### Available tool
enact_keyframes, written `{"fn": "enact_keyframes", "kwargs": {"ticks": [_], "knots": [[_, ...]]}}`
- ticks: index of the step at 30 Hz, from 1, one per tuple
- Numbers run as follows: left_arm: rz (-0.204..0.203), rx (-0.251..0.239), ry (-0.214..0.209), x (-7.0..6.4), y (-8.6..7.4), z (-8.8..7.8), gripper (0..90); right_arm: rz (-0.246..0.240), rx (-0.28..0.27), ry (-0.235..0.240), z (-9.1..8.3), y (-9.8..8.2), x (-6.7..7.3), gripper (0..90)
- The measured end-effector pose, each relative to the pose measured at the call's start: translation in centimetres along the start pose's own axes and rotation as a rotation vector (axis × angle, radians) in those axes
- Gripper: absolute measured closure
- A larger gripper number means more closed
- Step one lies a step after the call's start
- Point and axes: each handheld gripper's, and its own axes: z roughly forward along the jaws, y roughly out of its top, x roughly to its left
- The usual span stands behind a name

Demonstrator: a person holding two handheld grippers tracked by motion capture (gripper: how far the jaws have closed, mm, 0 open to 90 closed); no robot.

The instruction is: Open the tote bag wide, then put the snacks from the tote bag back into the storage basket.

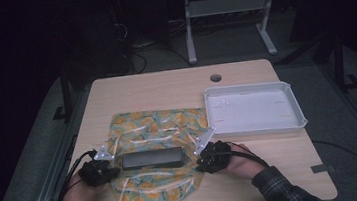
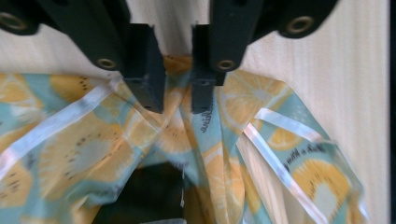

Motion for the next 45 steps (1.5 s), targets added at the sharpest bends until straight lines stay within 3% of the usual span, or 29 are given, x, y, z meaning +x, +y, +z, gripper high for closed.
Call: {"fn": "enact_keyframes", "kwargs": {"ticks": [4, 8, 22, 37, 45], "knots": [[-0.004, -0.005, -0.006, 0.1, 0.0, 0.0, 87.9, 0.007, -0.035, 0.021, -1.3, 0.4, -0.4, 59.2], [-0.006, -0.004, -0.009, 0.1, 0.0, 0.0, 87.9, -0.016, -0.060, 0.040, -2.0, 0.8, -0.8, 52.9], [-0.015, -0.005, -0.017, 0.1, 0.0, 0.0, 87.9, -0.095, -0.118, 0.048, -3.0, 4.0, -1.7, 47.1], [-0.011, -0.001, -0.023, 0.1, -0.1, -0.1, 87.9, -0.189, -0.090, 0.092, -0.7, 8.6, -2.0, 45.2], [-0.003, -0.002, -0.019, 0.1, -0.1, 0.0, 87.9, -0.209, -0.064, 0.099, 1.1, 9.4, -2.3, 41.0]]}}
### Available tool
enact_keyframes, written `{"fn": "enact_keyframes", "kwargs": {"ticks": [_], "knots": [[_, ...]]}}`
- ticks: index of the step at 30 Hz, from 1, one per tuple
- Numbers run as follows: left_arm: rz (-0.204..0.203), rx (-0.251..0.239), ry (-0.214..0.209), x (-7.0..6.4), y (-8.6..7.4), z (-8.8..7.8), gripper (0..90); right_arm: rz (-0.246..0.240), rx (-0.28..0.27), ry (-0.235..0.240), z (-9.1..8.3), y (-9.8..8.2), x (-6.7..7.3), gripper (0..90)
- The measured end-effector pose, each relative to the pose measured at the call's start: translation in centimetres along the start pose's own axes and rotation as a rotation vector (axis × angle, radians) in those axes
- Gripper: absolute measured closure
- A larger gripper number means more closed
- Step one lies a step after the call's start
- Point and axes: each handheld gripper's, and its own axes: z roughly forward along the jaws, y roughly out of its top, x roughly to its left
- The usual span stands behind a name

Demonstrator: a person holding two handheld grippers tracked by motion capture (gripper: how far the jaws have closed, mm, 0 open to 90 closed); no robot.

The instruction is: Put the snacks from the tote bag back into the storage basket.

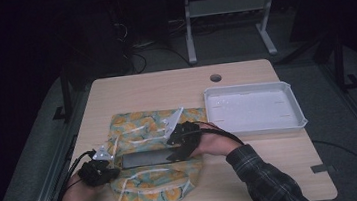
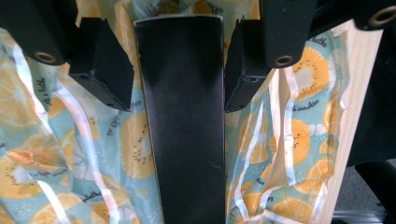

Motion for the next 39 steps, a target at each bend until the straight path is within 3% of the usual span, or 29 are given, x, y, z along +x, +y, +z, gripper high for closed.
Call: {"fn": "enact_keyframes", "kwargs": {"ticks": [6, 18, 31, 39], "knots": [[0.000, 0.001, -0.002, 0.0, 0.0, 0.0, 87.9, -0.015, 0.015, 0.018, 0.8, 0.4, 0.3, 38.6], [0.002, 0.002, 0.001, 0.0, 0.0, 0.0, 87.9, -0.039, 0.056, 0.011, 2.0, 0.5, 0.4, 36.3], [0.003, 0.005, -0.001, 0.0, 0.0, 0.0, 87.9, -0.079, 0.156, 0.006, 4.3, 0.4, 0.5, 38.3], [0.008, 0.007, 0.001, -0.1, 0.0, 0.0, 87.9, -0.074, 0.155, 0.019, 4.5, 0.3, 0.3, 40.9]]}}
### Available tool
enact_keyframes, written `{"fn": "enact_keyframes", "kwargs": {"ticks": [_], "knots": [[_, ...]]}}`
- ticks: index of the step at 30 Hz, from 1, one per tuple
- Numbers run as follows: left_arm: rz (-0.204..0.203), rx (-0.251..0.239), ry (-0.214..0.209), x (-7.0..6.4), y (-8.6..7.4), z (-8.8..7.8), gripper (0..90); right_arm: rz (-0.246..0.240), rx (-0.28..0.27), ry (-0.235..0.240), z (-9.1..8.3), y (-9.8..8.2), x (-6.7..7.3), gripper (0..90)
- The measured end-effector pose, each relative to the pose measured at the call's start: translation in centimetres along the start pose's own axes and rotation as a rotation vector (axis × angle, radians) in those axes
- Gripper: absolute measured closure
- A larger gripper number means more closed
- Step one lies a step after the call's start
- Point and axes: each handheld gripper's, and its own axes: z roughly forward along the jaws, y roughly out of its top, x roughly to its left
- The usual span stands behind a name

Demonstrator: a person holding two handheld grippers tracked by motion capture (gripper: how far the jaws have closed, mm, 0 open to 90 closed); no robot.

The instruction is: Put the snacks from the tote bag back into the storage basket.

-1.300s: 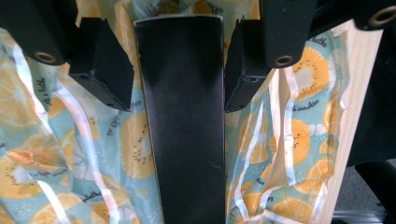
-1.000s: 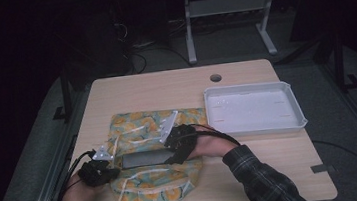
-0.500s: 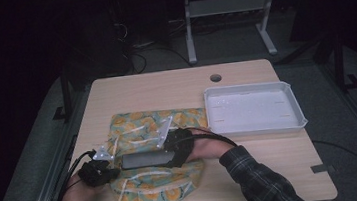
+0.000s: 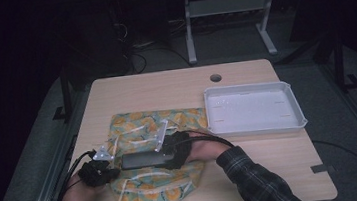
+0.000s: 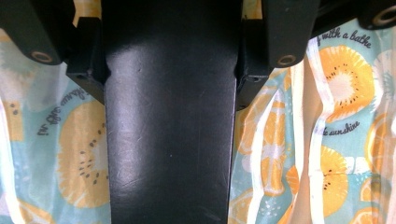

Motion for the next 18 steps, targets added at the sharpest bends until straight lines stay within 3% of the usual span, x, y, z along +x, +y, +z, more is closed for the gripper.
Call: {"fn": "enact_keyframes", "kwargs": {"ticks": [8, 18], "knots": [[0.000, -0.001, 0.003, 0.0, 0.0, 0.0, 87.9, 0.017, -0.005, 0.011, -0.3, 0.0, 0.0, 41.4], [-0.001, -0.002, 0.004, -0.1, 0.0, 0.0, 87.9, 0.029, -0.054, 0.013, -1.6, 0.0, -0.4, 41.4]]}}
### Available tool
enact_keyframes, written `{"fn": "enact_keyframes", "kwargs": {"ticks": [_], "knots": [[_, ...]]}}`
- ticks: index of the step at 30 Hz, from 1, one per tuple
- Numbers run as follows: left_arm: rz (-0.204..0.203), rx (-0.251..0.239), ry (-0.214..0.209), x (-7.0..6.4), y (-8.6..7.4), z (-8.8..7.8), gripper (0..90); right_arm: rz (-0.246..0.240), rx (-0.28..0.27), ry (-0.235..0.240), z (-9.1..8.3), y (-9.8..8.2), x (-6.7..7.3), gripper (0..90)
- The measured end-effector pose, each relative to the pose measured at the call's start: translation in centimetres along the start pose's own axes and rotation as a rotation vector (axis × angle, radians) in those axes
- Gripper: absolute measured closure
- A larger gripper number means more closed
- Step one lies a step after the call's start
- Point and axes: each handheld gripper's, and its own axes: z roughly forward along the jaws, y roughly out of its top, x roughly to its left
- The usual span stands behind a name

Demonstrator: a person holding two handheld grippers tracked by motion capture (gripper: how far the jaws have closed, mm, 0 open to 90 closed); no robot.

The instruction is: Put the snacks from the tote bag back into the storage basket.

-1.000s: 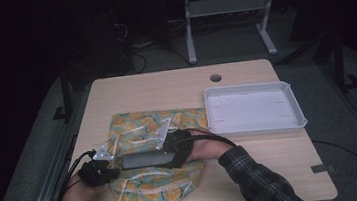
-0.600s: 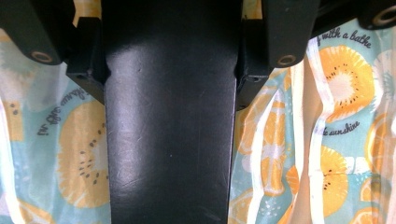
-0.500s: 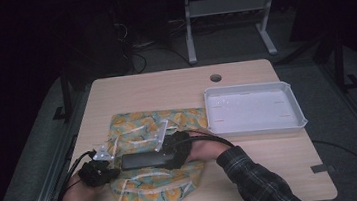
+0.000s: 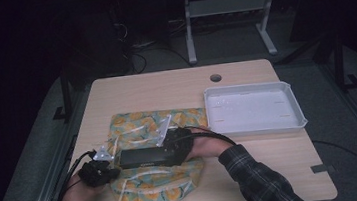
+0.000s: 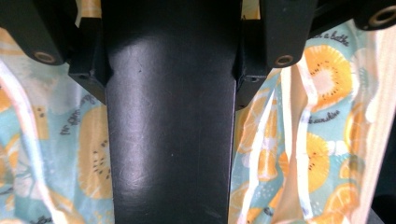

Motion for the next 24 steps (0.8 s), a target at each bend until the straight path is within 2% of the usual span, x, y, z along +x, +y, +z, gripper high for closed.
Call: {"fn": "enact_keyframes", "kwargs": {"ticks": [17, 24], "knots": [[0.000, 0.000, 0.001, 0.0, 0.0, 0.0, 87.9, 0.043, -0.053, -0.014, -2.3, 0.0, -0.1, 41.5], [0.002, 0.001, -0.001, -0.1, 0.0, 0.0, 87.8, 0.043, -0.040, -0.015, -3.2, 0.4, -0.1, 41.5]]}}
